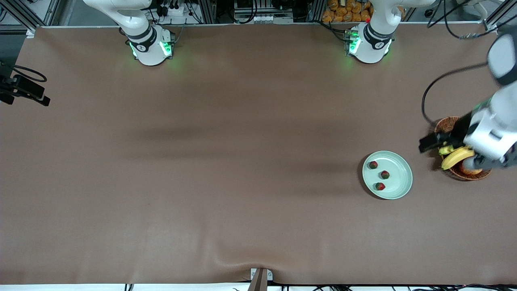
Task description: Collect all strawberries into plate
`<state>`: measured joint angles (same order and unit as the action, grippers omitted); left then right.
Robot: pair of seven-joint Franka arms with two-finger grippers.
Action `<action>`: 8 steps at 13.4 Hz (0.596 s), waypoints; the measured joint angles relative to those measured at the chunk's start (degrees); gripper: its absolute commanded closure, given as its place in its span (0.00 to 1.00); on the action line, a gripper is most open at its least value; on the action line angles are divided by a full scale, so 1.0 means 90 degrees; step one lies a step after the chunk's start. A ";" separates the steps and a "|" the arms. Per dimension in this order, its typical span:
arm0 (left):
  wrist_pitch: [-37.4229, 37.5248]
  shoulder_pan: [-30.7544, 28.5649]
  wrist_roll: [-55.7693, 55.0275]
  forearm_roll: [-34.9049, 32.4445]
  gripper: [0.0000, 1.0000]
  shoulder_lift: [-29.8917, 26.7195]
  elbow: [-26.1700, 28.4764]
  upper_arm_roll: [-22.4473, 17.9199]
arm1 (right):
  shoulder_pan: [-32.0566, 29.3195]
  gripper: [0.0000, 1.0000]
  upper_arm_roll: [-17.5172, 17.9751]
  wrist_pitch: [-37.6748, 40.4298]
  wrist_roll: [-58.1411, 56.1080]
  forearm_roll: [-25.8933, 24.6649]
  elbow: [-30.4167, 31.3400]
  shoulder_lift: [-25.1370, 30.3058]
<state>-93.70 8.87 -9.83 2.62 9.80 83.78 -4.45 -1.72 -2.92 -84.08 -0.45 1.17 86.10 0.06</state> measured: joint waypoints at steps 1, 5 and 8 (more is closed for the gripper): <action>0.0166 0.0010 0.0088 0.0000 0.00 -0.0237 0.0058 0.0023 | 0.0000 0.00 0.0003 0.0007 0.0000 0.0000 0.0000 -0.0001; 0.0229 -0.0317 0.0328 0.0000 0.00 -0.0911 0.0733 0.0383 | 0.0002 0.00 0.0026 0.0023 0.0000 0.0000 0.0000 -0.0004; 0.0224 -0.0558 0.0352 0.0000 0.00 -0.1109 0.0959 0.0563 | 0.0002 0.00 0.0028 0.0027 0.0000 0.0000 0.0000 -0.0004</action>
<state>-91.69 3.85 -6.67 2.61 -0.18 92.40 0.61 -1.71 -2.67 -83.85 -0.45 1.16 86.10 0.02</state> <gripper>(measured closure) 0.000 0.000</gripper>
